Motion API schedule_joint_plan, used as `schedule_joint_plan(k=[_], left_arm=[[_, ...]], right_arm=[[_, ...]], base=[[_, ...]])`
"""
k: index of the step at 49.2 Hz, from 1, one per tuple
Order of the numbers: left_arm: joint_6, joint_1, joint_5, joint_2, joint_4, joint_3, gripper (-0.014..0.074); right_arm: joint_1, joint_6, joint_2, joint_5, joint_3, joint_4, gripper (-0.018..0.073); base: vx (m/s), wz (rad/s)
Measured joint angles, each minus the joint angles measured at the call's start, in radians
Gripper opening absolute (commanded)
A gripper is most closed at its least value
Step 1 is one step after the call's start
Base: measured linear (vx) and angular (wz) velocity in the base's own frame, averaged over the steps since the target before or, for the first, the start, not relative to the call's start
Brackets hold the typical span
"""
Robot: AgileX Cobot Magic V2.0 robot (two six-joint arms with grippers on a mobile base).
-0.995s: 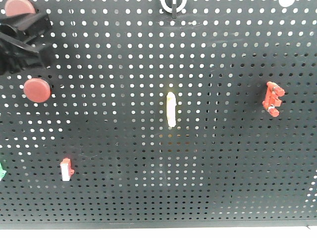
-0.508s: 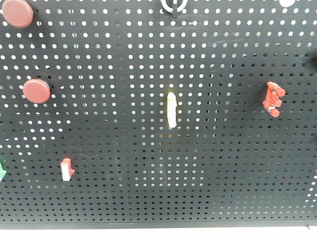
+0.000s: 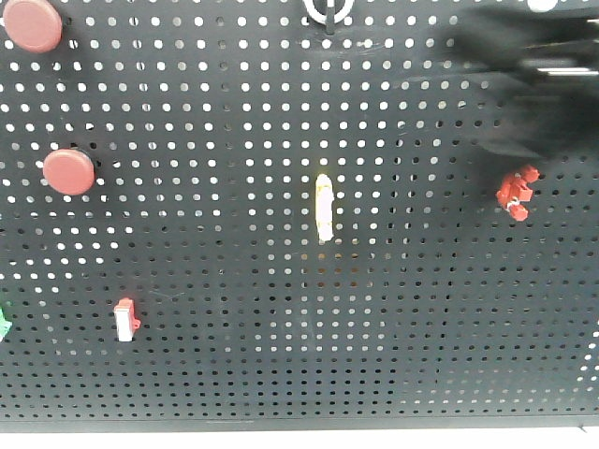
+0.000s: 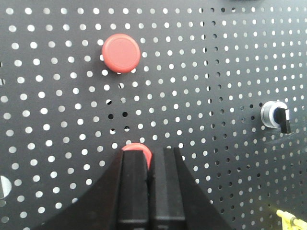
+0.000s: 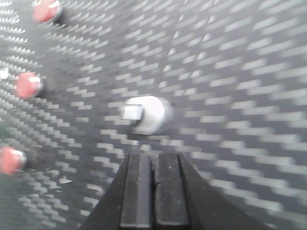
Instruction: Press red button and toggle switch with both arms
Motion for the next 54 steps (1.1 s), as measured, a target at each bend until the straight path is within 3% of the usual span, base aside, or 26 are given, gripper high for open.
schedule_joint_plan(k=[9,10,16,37,54], left_arm=[[0.0,0.0,0.0,0.0,0.0,0.0,0.0002],[0.0,0.0,0.0,0.0,0.0,0.0,0.0002],[0.0,0.0,0.007,0.0,0.0,0.0,0.0002],[0.0,0.0,0.037,0.0,0.0,0.0,0.0002],[0.0,0.0,0.037,0.0,0.0,0.0,0.0002]], right_arm=[[0.167,0.0,0.073,0.171,-0.077,-0.009,0.0],[0.222,-0.001,0.125,0.208,-0.128,-0.029,0.0],[0.272,0.0,0.179,0.259,-0.19,-0.03,0.0],[0.285,0.016,0.261,0.431,-0.3,-0.023,0.0],[0.289,0.016,0.258,0.463,-0.301,-0.007,0.0]], base=[[0.0,0.0],[0.0,0.0],[0.0,0.0],[0.0,0.0],[0.0,0.0]])
